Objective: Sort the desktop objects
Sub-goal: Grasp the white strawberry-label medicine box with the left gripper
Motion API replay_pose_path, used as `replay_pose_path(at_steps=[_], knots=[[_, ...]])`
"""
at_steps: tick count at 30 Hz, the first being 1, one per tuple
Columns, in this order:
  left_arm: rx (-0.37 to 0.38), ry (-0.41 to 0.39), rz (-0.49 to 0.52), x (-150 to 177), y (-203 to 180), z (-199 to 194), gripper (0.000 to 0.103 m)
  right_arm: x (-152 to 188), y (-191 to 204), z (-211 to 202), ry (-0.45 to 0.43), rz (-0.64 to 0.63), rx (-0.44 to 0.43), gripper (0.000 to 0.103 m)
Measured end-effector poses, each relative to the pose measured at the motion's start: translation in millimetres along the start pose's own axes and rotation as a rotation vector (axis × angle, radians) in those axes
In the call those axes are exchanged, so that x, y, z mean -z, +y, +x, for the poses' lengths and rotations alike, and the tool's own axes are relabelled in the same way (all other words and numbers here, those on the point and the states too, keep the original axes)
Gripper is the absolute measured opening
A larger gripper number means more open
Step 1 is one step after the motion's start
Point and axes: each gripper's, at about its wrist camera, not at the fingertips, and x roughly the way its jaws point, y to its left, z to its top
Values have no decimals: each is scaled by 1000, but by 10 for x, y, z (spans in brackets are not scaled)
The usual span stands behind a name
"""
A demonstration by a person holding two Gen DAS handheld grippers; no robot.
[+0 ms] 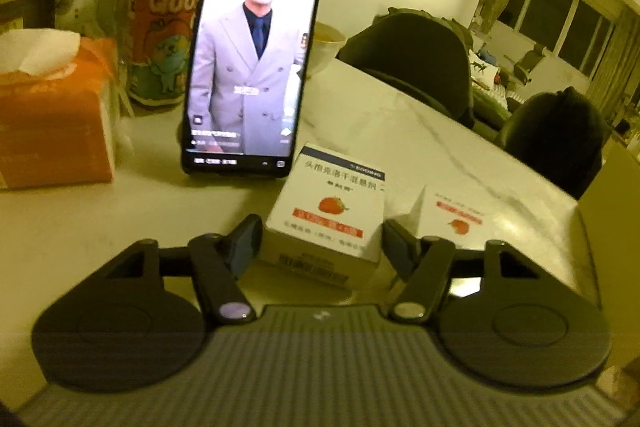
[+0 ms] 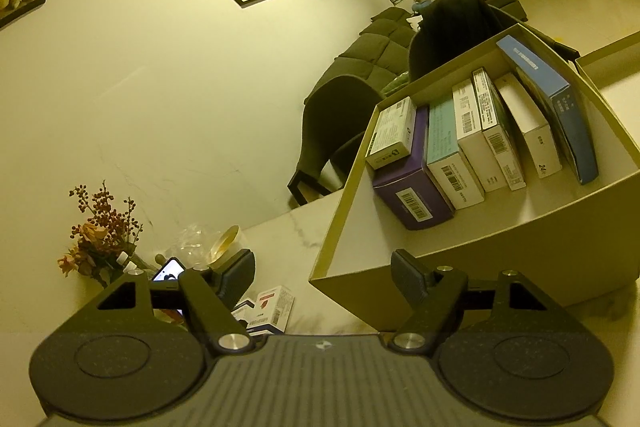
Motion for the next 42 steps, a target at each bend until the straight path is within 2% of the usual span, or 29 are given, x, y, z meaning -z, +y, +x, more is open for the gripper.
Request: replay_pose_path(at_steps=[14, 26, 42], knots=[[27, 5, 64, -30, -60, -12, 61, 42, 19, 31, 15, 2, -6, 78], [95, 19, 20, 138, 100, -291, 60, 177, 94, 37, 47, 4, -38, 78], [184, 53, 4, 383, 60, -564, 60, 348, 101, -6, 75, 33, -54, 79]])
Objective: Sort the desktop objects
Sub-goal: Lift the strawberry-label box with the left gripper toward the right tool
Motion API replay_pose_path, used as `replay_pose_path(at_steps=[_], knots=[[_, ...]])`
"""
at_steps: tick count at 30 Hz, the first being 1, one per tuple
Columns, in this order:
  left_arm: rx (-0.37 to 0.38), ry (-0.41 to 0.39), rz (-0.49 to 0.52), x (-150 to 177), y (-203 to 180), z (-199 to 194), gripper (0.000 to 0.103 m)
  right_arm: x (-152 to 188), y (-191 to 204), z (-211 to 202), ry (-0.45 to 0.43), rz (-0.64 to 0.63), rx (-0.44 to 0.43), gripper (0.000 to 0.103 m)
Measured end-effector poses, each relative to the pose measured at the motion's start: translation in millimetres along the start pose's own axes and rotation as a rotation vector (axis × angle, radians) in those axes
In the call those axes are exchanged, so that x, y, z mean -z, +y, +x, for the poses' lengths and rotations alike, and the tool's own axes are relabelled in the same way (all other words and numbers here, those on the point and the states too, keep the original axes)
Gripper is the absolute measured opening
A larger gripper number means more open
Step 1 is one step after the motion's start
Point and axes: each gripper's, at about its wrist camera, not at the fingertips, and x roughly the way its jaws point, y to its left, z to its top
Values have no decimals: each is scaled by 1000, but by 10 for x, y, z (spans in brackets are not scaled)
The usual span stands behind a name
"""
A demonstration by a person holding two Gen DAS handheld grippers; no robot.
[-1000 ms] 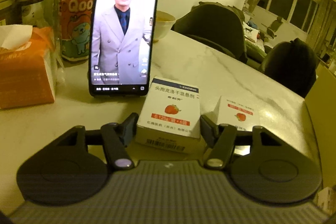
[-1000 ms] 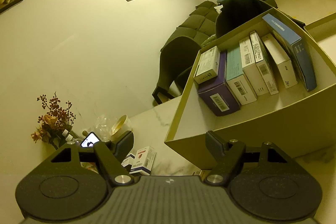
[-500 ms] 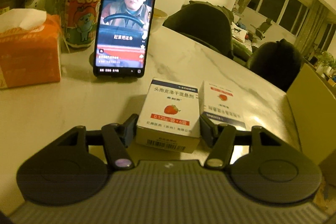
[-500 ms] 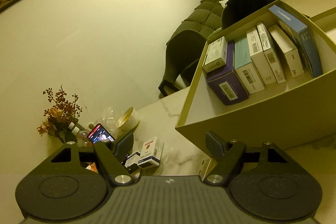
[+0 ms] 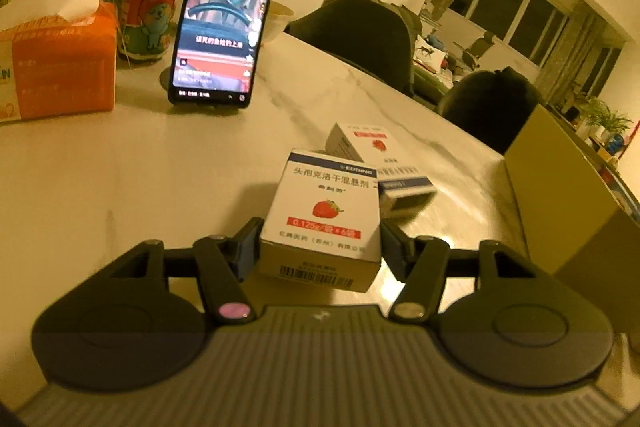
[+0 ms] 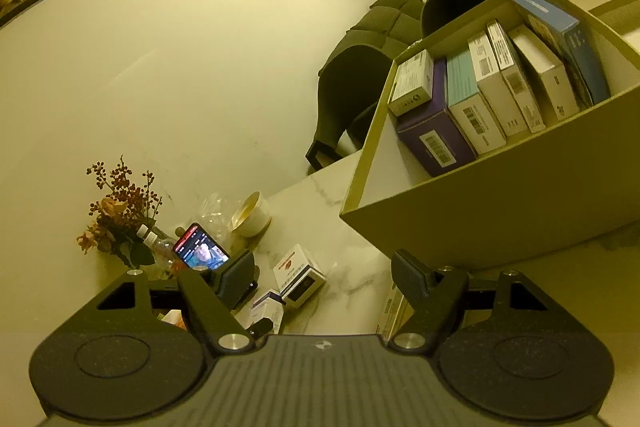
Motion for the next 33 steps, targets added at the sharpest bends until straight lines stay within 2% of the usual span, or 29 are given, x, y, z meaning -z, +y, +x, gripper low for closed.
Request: replay_pose_path(at_steps=[13, 20, 25, 33], knots=[[1, 11, 95, 154, -123, -58, 64, 164, -46, -9, 22, 30, -4, 79], [-9, -1, 132, 170, -159, -29, 61, 247, -100, 33, 52, 50, 5, 79], [9, -9, 93, 182, -117, -67, 60, 295, -121, 81, 71, 65, 4, 80], [82, 0, 27, 196, -114, -191, 60, 335, -104, 158, 96, 74, -4, 80]])
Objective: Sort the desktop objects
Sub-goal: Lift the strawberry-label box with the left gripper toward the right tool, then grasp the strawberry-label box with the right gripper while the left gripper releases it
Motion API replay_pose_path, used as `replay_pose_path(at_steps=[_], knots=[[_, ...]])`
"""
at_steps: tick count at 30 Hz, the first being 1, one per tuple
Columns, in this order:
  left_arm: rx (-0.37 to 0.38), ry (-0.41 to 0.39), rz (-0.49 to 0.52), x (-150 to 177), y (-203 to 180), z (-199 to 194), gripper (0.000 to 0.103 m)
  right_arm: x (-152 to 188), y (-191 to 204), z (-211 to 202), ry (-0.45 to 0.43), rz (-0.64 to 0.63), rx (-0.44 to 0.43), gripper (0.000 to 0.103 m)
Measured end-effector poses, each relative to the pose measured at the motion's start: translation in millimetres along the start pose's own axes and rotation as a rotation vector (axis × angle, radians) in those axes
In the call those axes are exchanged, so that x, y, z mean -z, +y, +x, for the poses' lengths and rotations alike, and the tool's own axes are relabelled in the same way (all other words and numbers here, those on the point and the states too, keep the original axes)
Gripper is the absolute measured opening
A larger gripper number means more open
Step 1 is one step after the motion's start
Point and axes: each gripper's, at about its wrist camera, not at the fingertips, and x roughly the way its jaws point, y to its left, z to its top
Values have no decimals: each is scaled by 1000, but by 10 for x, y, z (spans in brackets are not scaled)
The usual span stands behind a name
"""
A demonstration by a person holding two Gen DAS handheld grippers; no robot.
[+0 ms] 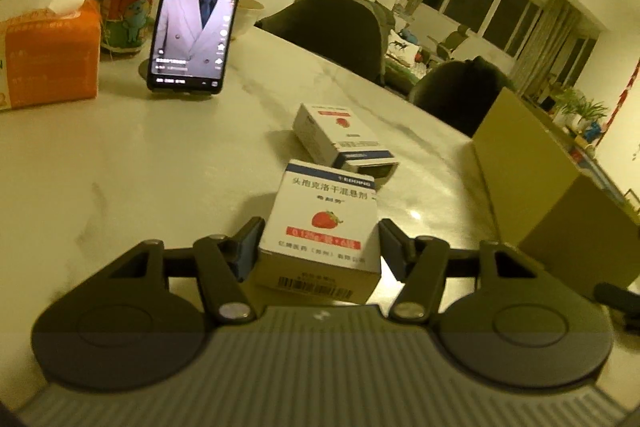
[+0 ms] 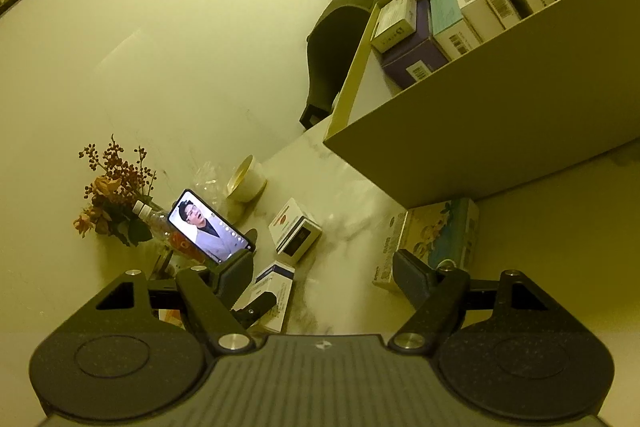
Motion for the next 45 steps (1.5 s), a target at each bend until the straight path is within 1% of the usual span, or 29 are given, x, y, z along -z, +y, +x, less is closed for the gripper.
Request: replay_pose_path(at_steps=[10, 21, 32, 38, 41, 43, 45], knots=[[116, -7, 22, 66, -240, -208, 60, 46, -9, 97, 35, 29, -25, 80], [244, 39, 64, 199, -548, -290, 60, 74, -46, 146, 63, 68, -54, 80], [368, 74, 78, 262, -708, -322, 60, 71, -100, 162, 83, 113, -82, 79], [401, 79, 93, 266, -769, -325, 60, 68, -114, 166, 90, 123, -88, 77], [415, 83, 99, 266, -790, -315, 60, 68, -120, 173, 99, 126, -94, 74], [424, 83, 102, 267, -801, -314, 60, 69, -124, 178, 106, 128, -101, 68], [433, 83, 104, 269, -811, -316, 60, 72, -128, 185, 116, 131, -107, 63]])
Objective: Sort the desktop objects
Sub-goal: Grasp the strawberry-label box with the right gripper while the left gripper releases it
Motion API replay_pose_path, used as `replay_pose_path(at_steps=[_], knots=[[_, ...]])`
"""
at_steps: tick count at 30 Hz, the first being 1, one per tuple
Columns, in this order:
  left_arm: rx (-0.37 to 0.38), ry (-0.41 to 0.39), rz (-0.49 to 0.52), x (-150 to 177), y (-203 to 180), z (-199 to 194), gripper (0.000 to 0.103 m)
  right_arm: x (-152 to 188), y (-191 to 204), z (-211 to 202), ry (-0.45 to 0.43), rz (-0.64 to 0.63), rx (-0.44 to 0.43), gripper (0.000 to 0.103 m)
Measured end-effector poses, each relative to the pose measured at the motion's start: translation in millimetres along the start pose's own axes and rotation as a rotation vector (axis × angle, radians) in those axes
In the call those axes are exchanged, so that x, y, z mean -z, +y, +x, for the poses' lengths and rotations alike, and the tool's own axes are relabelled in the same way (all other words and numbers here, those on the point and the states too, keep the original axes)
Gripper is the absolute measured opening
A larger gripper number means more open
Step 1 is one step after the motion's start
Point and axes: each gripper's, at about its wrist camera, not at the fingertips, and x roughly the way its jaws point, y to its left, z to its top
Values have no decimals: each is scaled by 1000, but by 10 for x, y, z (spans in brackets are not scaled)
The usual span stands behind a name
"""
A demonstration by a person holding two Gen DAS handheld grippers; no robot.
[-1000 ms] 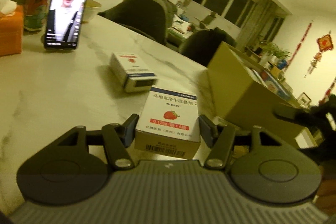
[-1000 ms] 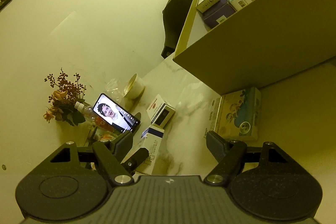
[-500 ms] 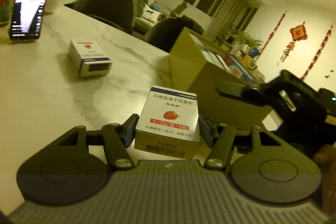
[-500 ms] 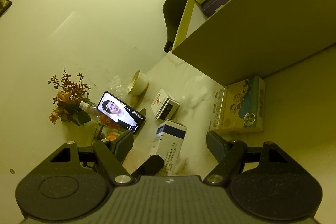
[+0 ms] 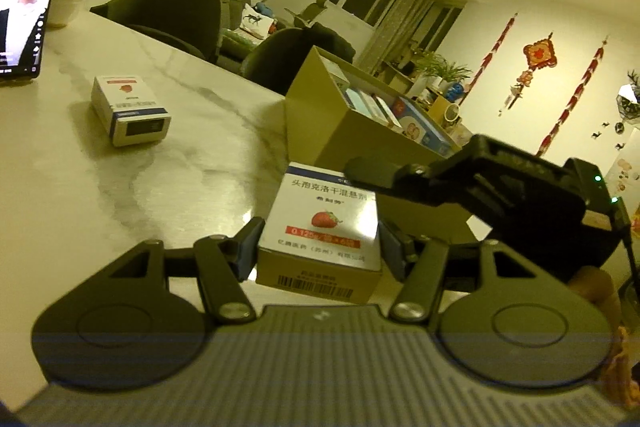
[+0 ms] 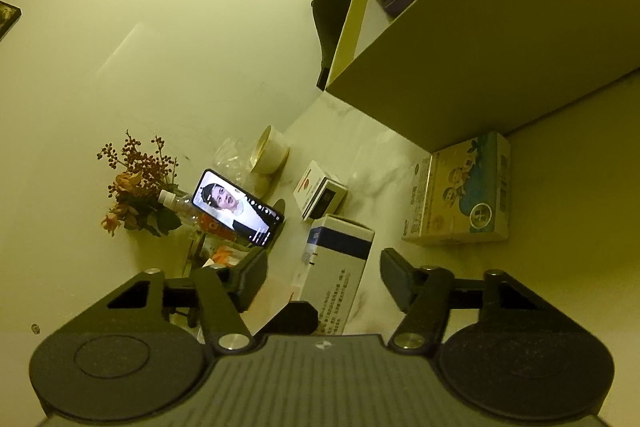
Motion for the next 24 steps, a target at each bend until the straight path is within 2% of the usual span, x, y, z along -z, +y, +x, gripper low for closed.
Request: replay_pose_path(at_steps=[6, 9, 20, 21, 24], knots=[[13, -5, 10, -8, -18, -4, 60, 6, 0, 24, 27, 1, -15, 44], [21, -2, 7, -10, -13, -3, 60, 7, 3, 21, 23, -2, -13, 38], [58, 16, -4, -39, 16, 34, 59, -13, 3, -20, -2, -8, -16, 31], [60, 17, -4, -40, 16, 34, 62, -16, 1, -23, -5, -8, -13, 31], [65, 29, -9, -48, 21, 35, 82, -21, -8, -34, -17, -10, -2, 31]])
